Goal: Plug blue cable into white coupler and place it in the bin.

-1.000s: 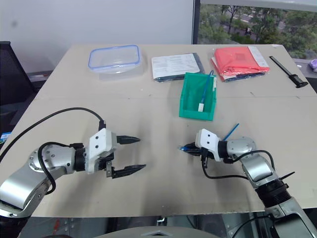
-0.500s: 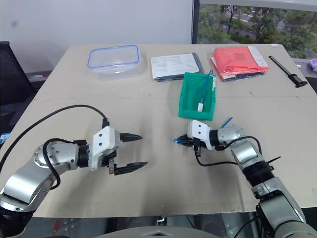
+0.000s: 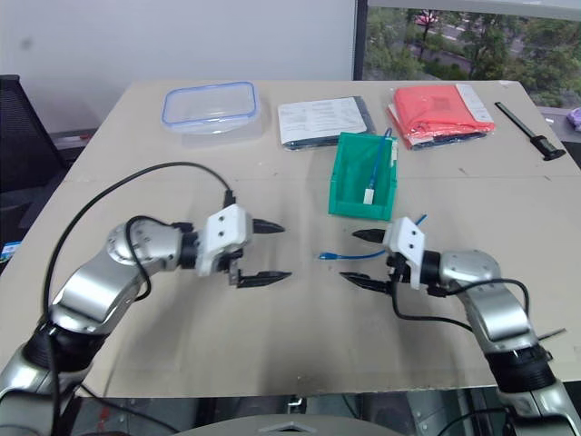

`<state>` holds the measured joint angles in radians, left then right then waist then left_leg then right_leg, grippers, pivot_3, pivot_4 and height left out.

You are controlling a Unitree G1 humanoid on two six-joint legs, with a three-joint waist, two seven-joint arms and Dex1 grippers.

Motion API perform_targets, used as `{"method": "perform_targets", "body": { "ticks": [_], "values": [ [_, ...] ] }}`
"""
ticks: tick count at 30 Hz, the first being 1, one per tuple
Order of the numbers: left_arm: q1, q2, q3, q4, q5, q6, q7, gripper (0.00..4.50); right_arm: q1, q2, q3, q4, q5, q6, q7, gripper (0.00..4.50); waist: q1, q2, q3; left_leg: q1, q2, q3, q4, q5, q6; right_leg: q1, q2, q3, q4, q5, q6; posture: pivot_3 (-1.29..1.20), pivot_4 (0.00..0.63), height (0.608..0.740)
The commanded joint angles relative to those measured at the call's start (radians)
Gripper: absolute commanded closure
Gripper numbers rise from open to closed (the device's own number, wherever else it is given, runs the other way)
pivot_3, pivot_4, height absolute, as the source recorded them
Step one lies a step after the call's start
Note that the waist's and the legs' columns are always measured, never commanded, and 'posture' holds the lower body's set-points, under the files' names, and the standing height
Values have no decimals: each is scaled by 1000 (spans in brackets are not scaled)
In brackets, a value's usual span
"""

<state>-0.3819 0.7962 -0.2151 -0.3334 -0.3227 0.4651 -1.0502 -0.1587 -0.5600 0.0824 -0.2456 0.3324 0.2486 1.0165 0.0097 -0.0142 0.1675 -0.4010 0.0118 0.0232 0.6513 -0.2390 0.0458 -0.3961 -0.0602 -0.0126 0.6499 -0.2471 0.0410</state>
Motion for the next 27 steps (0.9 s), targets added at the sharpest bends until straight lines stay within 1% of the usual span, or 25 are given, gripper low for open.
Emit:
{"method": "perform_targets", "body": {
  "ticks": [1, 4, 6, 7, 10, 13, 14, 15, 16, 18, 19, 20, 21, 23, 26, 27],
  "values": [
    [-94, -55, -103, 123, 85, -71, -48, 0, 93, -15, -87, -120, 52, 35, -63, 442, 4, 0, 0, 0, 0, 0, 0, 0, 0, 0, 0, 0, 0, 0, 0, 0, 150, 737],
    [-169, -111, -173, 212, 138, -101, -79, 0, 173, -15, -131, -175, 79, 39, -93, 442, 4, -1, 1, 0, 0, -1, 0, 0, 0, 0, 2, 1, 1, 0, 0, 0, 150, 737],
    [-235, -151, -229, 302, 186, -125, -114, 0, 238, -21, -183, -222, 114, 55, -112, 442, -1, -2, 1, -1, 0, -1, 0, 0, 0, -1, 3, 1, 1, 0, 0, 0, 150, 737],
    [-257, -169, -249, 345, 208, -141, -120, 0, 261, -25, -201, -239, 125, 64, -121, 442, 11, -2, 1, 0, 1, 0, 1, 0, 0, -1, 4, 2, 1, 0, 0, 0, 150, 737],
    [-293, -215, -271, 430, 239, -168, -133, 0, 301, -37, -222, -279, 148, 96, -145, 442, 7, -3, 2, -1, 1, -2, 2, 0, 0, 0, 5, 1, 3, 0, 0, 0, 150, 737],
    [-299, -230, -276, 462, 256, -180, -154, 806, 320, -40, -226, -305, 159, 113, -167, 391, -2, -4, 2, 0, 1, 0, 2, 0, 0, -1, 5, 2, 3, 0, 0, 0, 150, 737],
    [-297, -231, -275, 468, 261, -189, -159, 1165, 325, -40, -228, -311, 162, 117, -174, 391, -2, -4, 2, 0, 1, 0, 2, 0, 0, -1, 5, 3, 3, 0, 0, 0, 150, 737],
    [-296, -235, -273, 474, 265, -195, -161, 1778, 329, -40, -230, -315, 164, 119, -180, 391, -2, -4, 2, 0, 2, -1, 2, 0, 0, -1, 5, 2, 3, 0, 0, 0, 150, 737],
    [-294, -242, -270, 479, 265, -201, -161, 2098, 336, -40, -232, -319, 167, 121, -184, 391, 2, -4, 2, 0, 2, -1, 2, 0, 0, -1, 5, 2, 4, 0, 0, 0, 150, 737],
    [-291, -251, -266, 481, 263, -205, -166, 3144, 348, -42, -236, -326, 172, 125, -189, 391, 4, -4, 2, 0, 3, -1, 2, 0, 0, -1, 5, 1, 4, 0, 0, 0, 150, 737],
    [-287, -248, -268, 474, 260, -201, -179, 3469, 358, -45, -240, -330, 175, 124, -189, 391, 4, -4, 2, 0, 3, -2, 2, 0, 0, -1, 5, 1, 4, 0, 0, 0, 150, 737],
    [-284, -246, -268, 470, 258, -198, -190, 4039, 364, -47, -241, -332, 177, 123, -189, 391, 4, -4, 2, 0, 3, -1, 2, 0, 0, -1, 5, 1, 4, 0, 0, 0, 150, 737],
    [-281, -243, -268, 465, 256, -195, -200, 4457, 369, -49, -243, -334, 181, 125, -189, 391, 4, -4, 2, 0, 3, -1, 2, 0, 0, -1, 5, 1, 4, 0, 0, 0, 150, 737],
    [-275, -243, -249, 448, 229, -168, -216, 4492, 381, -50, -246, -340, 211, 142, -188, 391, 4, -4, 2, 0, 3, -1, 2, 0, 0, -1, 5, 2, 4, 0, 0, 0, 150, 737],
    [-276, -282, -194, 421, 154, -72, -206, 4492, 414, -31, -265, -363, 318, 196, -192, 391, 4, -4, 2, 0, 3, -1, 2, 0, 0, -1, 5, 2, 4, 0, 0, 0, 150, 737],
    [-276, -306, -164, 403, 103, -2, -195, 4492, 430, -18, -278, -368, 379, 225, -201, 391, 5, -4, 2, -1, 3, -1, 2, 0, 0, -1, 5, 2, 4, 0, 0, 0, 150, 737]
  ]
}}
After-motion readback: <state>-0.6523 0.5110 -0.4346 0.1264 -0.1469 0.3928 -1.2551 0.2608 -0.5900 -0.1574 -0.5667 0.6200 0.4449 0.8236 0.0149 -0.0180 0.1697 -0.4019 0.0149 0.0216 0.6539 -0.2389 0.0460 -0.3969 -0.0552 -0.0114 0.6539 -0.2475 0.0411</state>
